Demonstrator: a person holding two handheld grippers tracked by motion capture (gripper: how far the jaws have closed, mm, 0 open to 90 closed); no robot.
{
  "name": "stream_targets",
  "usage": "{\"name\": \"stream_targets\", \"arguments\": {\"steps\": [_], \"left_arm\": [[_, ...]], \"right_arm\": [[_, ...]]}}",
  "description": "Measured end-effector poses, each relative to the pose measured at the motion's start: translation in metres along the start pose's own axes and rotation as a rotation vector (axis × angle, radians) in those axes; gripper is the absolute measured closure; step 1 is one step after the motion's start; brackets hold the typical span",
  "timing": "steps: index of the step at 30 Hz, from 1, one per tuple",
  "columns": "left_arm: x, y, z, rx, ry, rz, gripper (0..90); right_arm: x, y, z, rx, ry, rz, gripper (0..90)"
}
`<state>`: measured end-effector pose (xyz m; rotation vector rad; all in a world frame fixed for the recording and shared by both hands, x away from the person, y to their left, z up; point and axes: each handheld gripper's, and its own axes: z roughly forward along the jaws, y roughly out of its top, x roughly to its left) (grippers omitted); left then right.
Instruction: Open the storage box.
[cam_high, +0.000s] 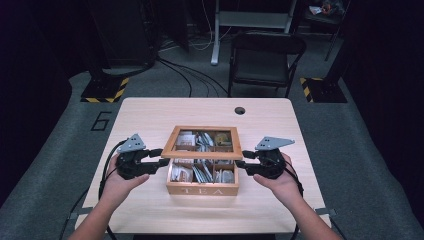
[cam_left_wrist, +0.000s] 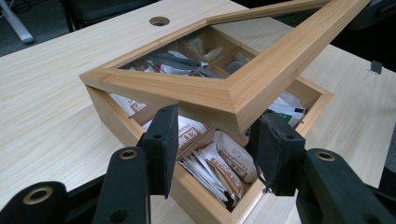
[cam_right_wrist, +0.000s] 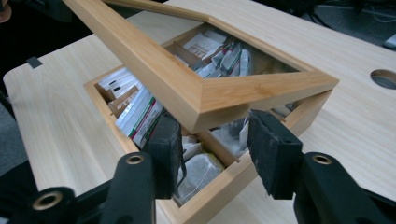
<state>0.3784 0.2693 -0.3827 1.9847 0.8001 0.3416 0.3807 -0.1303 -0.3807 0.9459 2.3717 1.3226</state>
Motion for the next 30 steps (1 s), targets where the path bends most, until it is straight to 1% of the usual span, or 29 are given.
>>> {"name": "stream_targets", "arguments": {"steps": [2, 3, 4, 7, 8, 13, 15, 16, 18, 19, 22, 25, 26, 27, 28, 30], "left_arm": [[0.001, 0.001, 0.000, -0.005, 0.001, 0.002, 52.7], [0.001, 0.002, 0.000, 0.000, -0.002, 0.006, 52.5], [0.002, 0.003, 0.000, -0.004, 0.001, 0.009, 52.2], [0.003, 0.005, 0.000, -0.012, 0.002, 0.018, 50.6], [0.003, 0.006, 0.001, -0.012, 0.003, 0.024, 49.9], [0.003, 0.011, 0.001, -0.013, 0.009, 0.042, 48.8], [0.004, 0.012, 0.001, -0.015, 0.009, 0.038, 48.8], [0.004, 0.013, 0.000, -0.013, 0.010, 0.040, 48.9], [0.006, 0.015, 0.000, -0.013, 0.003, 0.040, 48.9], [0.006, 0.016, 0.000, -0.018, 0.002, 0.038, 48.9], [0.009, 0.019, 0.000, -0.022, -0.007, 0.033, 48.8], [0.011, 0.022, 0.000, -0.030, -0.009, 0.024, 48.8], [0.013, 0.024, 0.000, -0.032, -0.013, 0.023, 48.9], [0.013, 0.025, 0.001, -0.033, -0.015, 0.021, 48.8], [0.014, 0.026, 0.002, -0.038, -0.008, 0.021, 48.8], [0.017, 0.029, 0.002, -0.041, -0.013, 0.026, 48.9]], "right_arm": [[-0.001, 0.001, 0.001, -0.015, 0.006, -0.004, 50.5], [-0.001, 0.001, 0.000, -0.020, 0.000, -0.001, 49.8], [-0.001, 0.002, 0.000, -0.023, 0.001, -0.011, 49.0], [-0.002, 0.004, 0.000, -0.039, -0.010, -0.015, 44.6], [-0.002, 0.004, -0.001, -0.040, -0.015, -0.009, 43.9], [-0.003, 0.008, -0.002, -0.050, -0.016, -0.018, 43.6], [-0.004, 0.009, -0.002, -0.052, -0.014, -0.026, 43.4], [-0.004, 0.010, -0.002, -0.054, -0.015, -0.023, 43.5], [-0.005, 0.012, -0.002, -0.051, -0.005, -0.034, 43.5], [-0.005, 0.013, -0.001, -0.055, -0.009, -0.028, 43.6], [-0.005, 0.018, 0.000, -0.057, -0.005, -0.046, 43.7], [-0.005, 0.023, 0.002, -0.060, -0.009, -0.053, 43.2], [-0.007, 0.025, 0.002, -0.058, -0.007, -0.063, 43.1], [-0.007, 0.026, 0.002, -0.058, -0.010, -0.051, 43.0], [-0.008, 0.028, 0.002, -0.059, -0.005, -0.052, 43.0], [-0.011, 0.030, 0.002, -0.062, 0.003, -0.045, 43.6]]}}
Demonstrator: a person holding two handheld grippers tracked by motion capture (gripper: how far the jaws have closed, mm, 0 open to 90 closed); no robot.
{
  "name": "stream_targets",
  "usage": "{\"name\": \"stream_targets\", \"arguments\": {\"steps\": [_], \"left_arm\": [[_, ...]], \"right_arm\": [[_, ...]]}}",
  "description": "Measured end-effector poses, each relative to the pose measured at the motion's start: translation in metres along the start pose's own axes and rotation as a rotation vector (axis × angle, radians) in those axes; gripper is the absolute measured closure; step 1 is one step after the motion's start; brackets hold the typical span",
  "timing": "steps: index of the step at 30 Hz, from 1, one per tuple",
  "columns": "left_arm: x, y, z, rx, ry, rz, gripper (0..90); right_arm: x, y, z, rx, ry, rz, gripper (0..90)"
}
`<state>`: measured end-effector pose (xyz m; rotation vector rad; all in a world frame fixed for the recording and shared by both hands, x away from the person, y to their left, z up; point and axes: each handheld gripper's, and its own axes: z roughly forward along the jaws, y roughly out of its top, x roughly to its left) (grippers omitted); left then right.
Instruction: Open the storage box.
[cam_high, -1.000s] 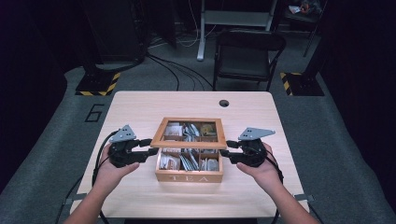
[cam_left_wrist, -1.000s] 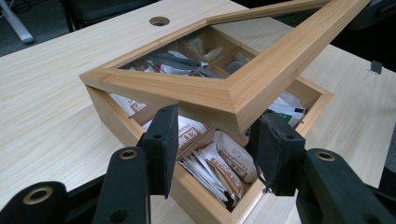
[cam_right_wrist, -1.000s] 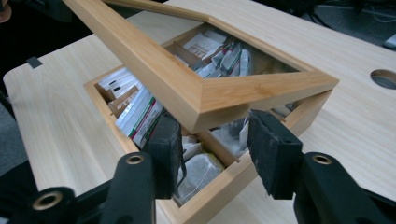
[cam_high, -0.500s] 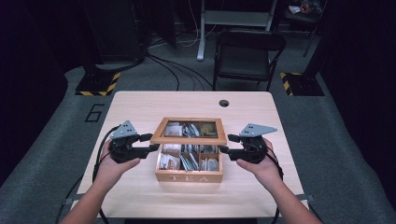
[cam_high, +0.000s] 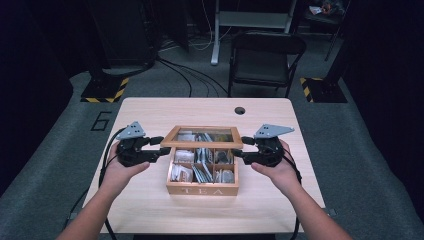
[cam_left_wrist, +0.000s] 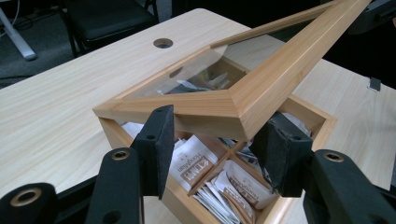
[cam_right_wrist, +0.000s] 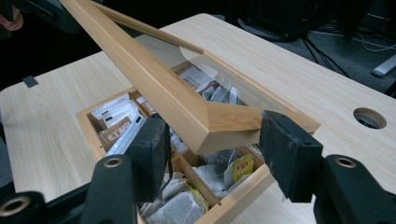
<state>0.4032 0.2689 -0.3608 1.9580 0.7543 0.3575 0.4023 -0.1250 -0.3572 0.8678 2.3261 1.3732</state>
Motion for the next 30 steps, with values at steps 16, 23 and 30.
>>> {"name": "stream_targets", "arguments": {"steps": [16, 23, 30], "left_arm": [[0.018, 0.011, 0.007, -0.045, -0.033, -0.004, 48.8], [0.023, 0.017, 0.009, -0.053, -0.027, -0.006, 48.8], [0.027, 0.024, 0.010, -0.050, -0.024, -0.001, 50.0]], "right_arm": [[-0.016, 0.013, 0.002, -0.007, 0.023, 0.068, 47.1], [-0.024, 0.017, 0.005, -0.021, 0.031, 0.096, 47.2], [-0.028, 0.020, 0.007, -0.042, 0.019, 0.088, 48.2]]}}
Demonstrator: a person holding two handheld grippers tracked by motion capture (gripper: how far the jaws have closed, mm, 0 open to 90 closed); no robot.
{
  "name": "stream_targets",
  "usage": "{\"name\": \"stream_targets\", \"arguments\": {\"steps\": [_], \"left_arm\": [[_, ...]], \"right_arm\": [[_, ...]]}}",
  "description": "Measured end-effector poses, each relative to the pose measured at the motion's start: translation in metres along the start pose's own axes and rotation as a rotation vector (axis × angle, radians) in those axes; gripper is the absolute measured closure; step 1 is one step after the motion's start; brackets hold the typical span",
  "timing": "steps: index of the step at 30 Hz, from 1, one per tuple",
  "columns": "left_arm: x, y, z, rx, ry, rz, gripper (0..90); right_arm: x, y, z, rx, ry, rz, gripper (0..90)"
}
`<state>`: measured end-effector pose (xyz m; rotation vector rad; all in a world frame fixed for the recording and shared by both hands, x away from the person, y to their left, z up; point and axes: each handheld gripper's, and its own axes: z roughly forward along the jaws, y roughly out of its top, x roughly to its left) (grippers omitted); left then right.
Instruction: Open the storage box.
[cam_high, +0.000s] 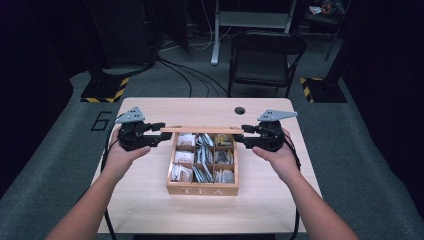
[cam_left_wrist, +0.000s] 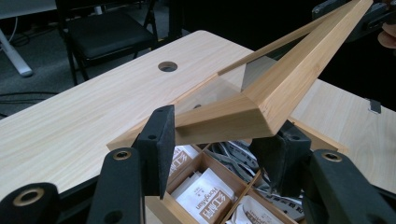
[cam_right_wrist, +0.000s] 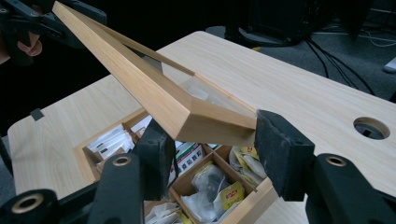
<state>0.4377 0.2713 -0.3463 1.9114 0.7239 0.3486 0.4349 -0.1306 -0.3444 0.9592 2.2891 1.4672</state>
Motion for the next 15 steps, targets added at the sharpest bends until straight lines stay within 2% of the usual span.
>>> {"name": "stream_targets", "arguments": {"steps": [4, 5, 10, 15], "left_arm": [[0.002, 0.003, 0.001, 0.008, 0.016, 0.010, 53.1], [0.003, 0.004, 0.002, 0.002, 0.016, -0.001, 53.5], [0.007, 0.005, 0.002, -0.009, 0.007, -0.022, 53.3], [0.009, 0.010, 0.003, -0.007, 0.014, -0.020, 53.8]], "right_arm": [[-0.002, -0.002, 0.007, 0.019, -0.016, -0.028, 42.5], [-0.003, -0.003, 0.008, 0.024, -0.021, -0.036, 42.8], [-0.011, -0.006, 0.017, 0.037, -0.046, -0.026, 44.8], [-0.017, -0.006, 0.027, 0.030, -0.075, -0.021, 46.2]]}}
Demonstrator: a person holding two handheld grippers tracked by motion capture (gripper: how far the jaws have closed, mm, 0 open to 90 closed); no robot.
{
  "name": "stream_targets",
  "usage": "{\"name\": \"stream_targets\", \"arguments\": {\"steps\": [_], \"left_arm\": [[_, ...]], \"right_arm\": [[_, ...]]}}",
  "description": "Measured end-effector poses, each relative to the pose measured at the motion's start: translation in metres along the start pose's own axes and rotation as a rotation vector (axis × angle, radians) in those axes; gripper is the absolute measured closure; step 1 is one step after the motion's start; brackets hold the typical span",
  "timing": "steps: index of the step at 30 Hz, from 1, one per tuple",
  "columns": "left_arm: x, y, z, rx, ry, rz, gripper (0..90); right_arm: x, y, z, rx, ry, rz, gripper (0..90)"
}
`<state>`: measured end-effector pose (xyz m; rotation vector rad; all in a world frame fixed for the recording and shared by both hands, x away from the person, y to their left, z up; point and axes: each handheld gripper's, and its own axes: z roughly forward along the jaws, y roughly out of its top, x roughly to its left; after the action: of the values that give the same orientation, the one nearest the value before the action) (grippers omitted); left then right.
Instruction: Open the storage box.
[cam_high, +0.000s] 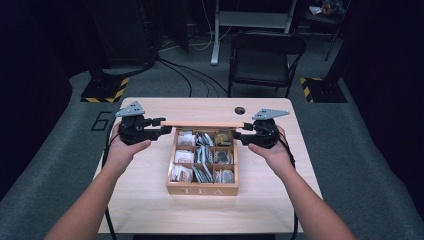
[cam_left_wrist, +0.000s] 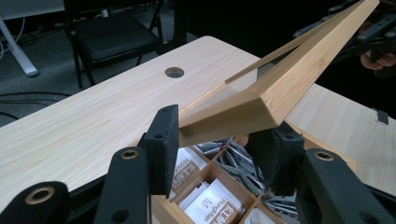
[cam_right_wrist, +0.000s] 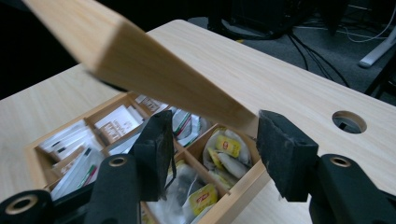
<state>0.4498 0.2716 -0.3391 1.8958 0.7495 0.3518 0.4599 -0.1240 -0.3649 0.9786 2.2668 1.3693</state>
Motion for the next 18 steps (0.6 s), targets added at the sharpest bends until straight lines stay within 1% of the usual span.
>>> {"name": "stream_targets", "arguments": {"steps": [2, 5, 7, 12, 15, 18], "left_arm": [[0.000, 0.002, 0.000, 0.003, 0.003, 0.000, 54.0], [0.001, 0.003, 0.000, 0.005, 0.002, 0.000, 54.1], [0.002, 0.004, 0.001, 0.007, -0.002, 0.003, 54.1], [0.003, 0.004, 0.001, -0.003, -0.005, -0.002, 54.0], [0.004, 0.004, 0.002, -0.016, 0.000, -0.006, 54.0], [0.006, 0.004, 0.002, -0.024, -0.004, -0.009, 53.9]], "right_arm": [[-0.002, 0.000, 0.004, -0.004, -0.009, 0.009, 47.2], [-0.006, 0.000, 0.011, -0.002, -0.022, -0.002, 50.1], [-0.008, -0.001, 0.013, -0.001, -0.029, 0.000, 51.8], [-0.012, -0.001, 0.017, -0.022, -0.019, 0.013, 52.0], [-0.013, 0.000, 0.018, -0.031, -0.027, -0.005, 52.0], [-0.014, 0.001, 0.019, -0.032, -0.024, -0.010, 52.6]]}}
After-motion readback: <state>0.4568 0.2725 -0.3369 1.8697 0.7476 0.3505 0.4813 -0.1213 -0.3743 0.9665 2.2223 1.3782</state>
